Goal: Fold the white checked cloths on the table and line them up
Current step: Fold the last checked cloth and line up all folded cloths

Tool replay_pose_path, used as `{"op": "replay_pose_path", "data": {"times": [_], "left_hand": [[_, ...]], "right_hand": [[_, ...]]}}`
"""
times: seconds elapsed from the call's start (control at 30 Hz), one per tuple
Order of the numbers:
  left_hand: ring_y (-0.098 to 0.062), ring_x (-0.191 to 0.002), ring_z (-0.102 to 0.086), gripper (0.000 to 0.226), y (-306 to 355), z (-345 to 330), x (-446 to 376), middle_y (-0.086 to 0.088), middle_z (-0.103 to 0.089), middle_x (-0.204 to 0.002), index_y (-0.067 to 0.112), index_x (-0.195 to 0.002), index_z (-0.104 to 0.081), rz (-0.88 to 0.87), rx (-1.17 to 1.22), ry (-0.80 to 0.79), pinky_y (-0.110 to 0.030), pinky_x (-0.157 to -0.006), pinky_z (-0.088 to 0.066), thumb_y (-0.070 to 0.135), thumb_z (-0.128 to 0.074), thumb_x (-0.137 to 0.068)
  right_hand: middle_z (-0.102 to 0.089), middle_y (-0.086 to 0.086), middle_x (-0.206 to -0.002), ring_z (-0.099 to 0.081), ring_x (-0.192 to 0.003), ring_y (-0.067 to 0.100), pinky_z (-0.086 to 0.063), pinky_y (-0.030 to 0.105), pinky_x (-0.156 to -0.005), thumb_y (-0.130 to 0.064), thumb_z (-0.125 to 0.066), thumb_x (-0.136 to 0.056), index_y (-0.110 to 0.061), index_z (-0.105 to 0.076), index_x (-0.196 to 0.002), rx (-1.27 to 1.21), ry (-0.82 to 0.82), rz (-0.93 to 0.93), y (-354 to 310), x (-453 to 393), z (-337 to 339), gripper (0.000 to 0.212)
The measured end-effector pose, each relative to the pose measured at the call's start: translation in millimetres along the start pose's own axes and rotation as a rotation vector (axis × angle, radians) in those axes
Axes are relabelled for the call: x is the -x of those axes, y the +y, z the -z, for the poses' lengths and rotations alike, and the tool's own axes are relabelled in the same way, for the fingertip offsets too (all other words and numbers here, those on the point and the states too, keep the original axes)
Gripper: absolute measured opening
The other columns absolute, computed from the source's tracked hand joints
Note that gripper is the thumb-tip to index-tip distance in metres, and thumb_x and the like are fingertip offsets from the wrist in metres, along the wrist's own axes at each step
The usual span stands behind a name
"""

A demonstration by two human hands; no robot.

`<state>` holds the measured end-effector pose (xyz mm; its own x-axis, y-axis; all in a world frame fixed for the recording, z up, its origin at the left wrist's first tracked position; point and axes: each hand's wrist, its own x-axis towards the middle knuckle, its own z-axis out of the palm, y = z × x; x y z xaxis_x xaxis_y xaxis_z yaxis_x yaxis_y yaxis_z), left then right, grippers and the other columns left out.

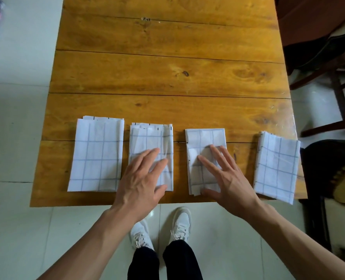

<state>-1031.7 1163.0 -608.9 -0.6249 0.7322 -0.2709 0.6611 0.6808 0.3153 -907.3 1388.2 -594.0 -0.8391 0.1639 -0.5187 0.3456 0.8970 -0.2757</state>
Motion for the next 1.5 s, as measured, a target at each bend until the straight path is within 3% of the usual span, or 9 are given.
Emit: {"op": "replay_pose_path", "data": {"times": [0.17,0.6,0.77,0.9,1.0,1.23,1.37,1.5], "left_hand": [[-0.025,-0.146,-0.032,0.073,-2,0,0,-0.004,-0.037,-0.158,0.025,-0.146,-0.045,-0.02,0.026,0.01,-0.042,-0.114,-0.037,0.043,-0.075,-0.082],[-0.029,-0.149,-0.025,0.078,-5,-2,2,-0.008,-0.027,-0.162,0.029,-0.15,-0.04,-0.059,-0.07,-0.04,-0.041,-0.117,-0.027,0.051,-0.072,-0.082],[-0.029,-0.15,-0.024,0.078,-6,-2,3,-0.008,-0.026,-0.163,0.028,-0.15,-0.04,-0.068,-0.057,-0.047,-0.043,-0.117,-0.029,0.051,-0.071,-0.082],[-0.027,-0.15,-0.023,0.071,-1,1,3,-0.008,-0.027,-0.163,0.026,-0.151,-0.041,-0.045,-0.011,-0.028,-0.044,-0.119,-0.03,0.062,-0.047,-0.09],[-0.027,-0.149,-0.026,0.07,8,5,2,-0.008,-0.029,-0.162,0.021,-0.151,-0.042,-0.026,0.019,0.018,-0.042,-0.118,-0.029,0.063,-0.034,-0.095],[-0.028,-0.147,-0.031,0.055,47,11,-18,-0.011,-0.036,-0.159,0.017,-0.143,-0.05,-0.108,0.068,0.105,-0.039,-0.116,-0.031,0.045,-0.048,-0.096],[-0.03,-0.147,-0.032,0.056,72,6,-30,-0.013,-0.038,-0.157,0.014,-0.139,-0.055,-0.161,0.047,0.092,-0.04,-0.116,-0.032,0.037,-0.065,-0.09],[-0.033,-0.144,-0.037,0.059,95,-2,-40,-0.015,-0.043,-0.153,0.014,-0.137,-0.057,-0.194,0.005,0.045,-0.043,-0.114,-0.035,0.037,-0.071,-0.085]], "right_hand": [[0.017,-0.002,-0.165,0.021,-0.151,0.023,0.003,0.04,-0.116,-0.054,-0.064,-0.088,-0.04,-0.006,-0.156,-0.02,0.043,-0.01,-10,-7,-1,0.09],[0.015,-0.003,-0.165,0.02,-0.151,0.022,-0.004,0.045,-0.12,-0.051,-0.065,-0.088,-0.044,-0.006,-0.155,-0.036,0.057,-0.015,-21,-9,-4,0.089],[0.011,-0.002,-0.166,0.017,-0.152,0.022,0.002,0.04,-0.117,-0.051,-0.067,-0.087,-0.044,-0.01,-0.155,-0.053,0.088,0.002,-23,-12,-5,0.088],[0.007,-0.002,-0.167,0.014,-0.152,0.021,0.002,0.04,-0.118,-0.052,-0.07,-0.084,-0.044,-0.013,-0.155,-0.089,0.107,0.017,-20,-10,-4,0.091],[0.002,-0.004,-0.167,0.009,-0.153,0.018,-0.006,0.042,-0.12,-0.054,-0.071,-0.082,-0.042,-0.018,-0.154,-0.178,0.16,0.018,-14,-3,0,0.09],[-0.02,0.0,-0.164,-0.012,-0.152,0.02,-0.022,0.045,-0.119,-0.041,-0.081,-0.078,-0.029,-0.038,-0.151,-0.308,0.39,-0.102,31,24,21,0.085],[-0.012,0.0,-0.166,-0.004,-0.153,0.021,-0.02,0.05,-0.119,-0.043,-0.082,-0.075,-0.032,-0.032,-0.153,-0.261,0.32,-0.184,63,39,22,0.093],[0.003,-0.003,-0.167,0.01,-0.153,0.019,-0.008,0.047,-0.121,-0.052,-0.079,-0.075,-0.036,-0.016,-0.156,-0.206,0.211,-0.236,82,49,18,0.104]]}}
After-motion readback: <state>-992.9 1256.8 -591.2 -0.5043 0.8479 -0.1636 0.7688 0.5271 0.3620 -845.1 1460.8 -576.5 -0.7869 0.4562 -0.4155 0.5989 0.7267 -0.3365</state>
